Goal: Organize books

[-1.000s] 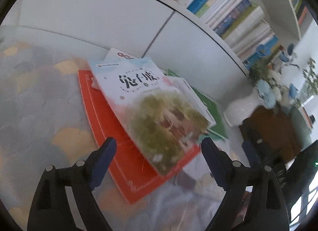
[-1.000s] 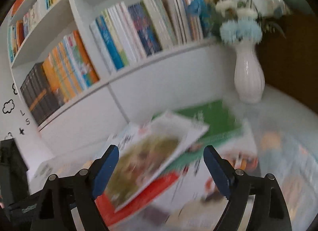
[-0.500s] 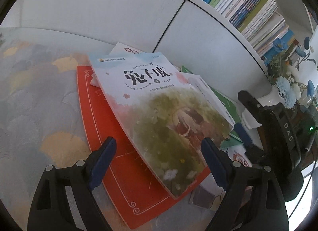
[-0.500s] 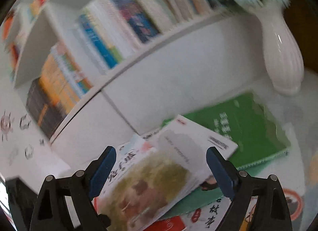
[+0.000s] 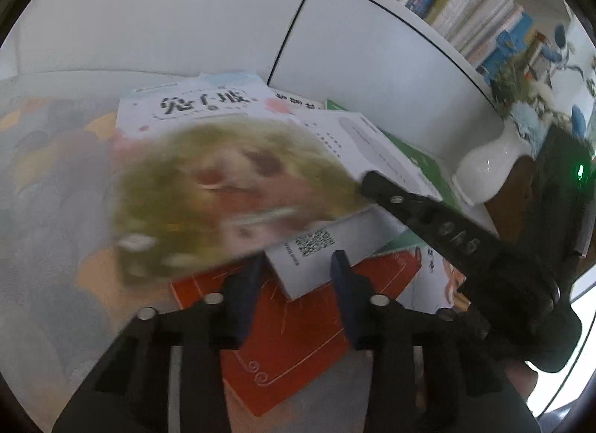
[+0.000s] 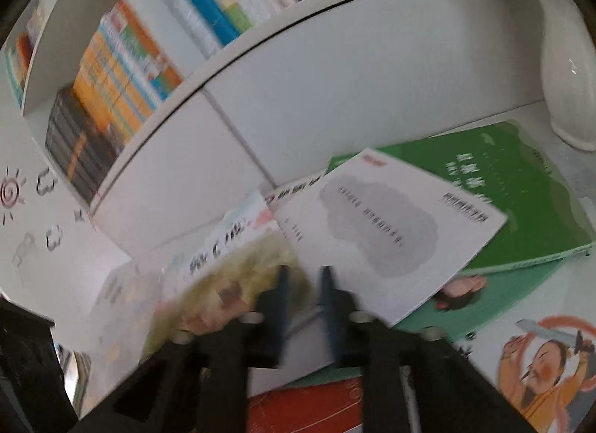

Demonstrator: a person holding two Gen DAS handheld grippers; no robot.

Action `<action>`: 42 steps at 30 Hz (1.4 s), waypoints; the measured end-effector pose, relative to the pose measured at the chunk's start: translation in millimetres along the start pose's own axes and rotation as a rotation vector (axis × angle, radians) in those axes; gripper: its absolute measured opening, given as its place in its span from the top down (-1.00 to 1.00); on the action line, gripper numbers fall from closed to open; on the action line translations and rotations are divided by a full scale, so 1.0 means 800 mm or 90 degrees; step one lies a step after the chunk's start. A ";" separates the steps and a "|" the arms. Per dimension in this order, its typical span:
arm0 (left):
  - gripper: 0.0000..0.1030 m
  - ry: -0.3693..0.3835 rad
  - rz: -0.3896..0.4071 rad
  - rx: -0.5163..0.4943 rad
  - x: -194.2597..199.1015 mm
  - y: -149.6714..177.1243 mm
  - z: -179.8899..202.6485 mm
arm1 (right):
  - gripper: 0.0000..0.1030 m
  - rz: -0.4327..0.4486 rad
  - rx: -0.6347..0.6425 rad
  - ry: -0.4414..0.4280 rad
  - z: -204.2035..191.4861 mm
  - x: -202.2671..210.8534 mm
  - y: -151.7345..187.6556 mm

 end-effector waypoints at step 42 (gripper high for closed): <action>0.27 -0.139 0.038 0.121 0.047 -0.033 -0.188 | 0.65 -0.039 0.009 0.115 -0.119 -0.031 0.060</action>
Point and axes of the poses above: each gripper's, at about its wrist camera, not at the fingertips, and x roughly against the way its jaws point, z to its right, y to its underside, the point moved 4 cm from there along -x, roughly the way its jaws point, and after that the axes turned 5 degrees about y, right-handed, at the moved point
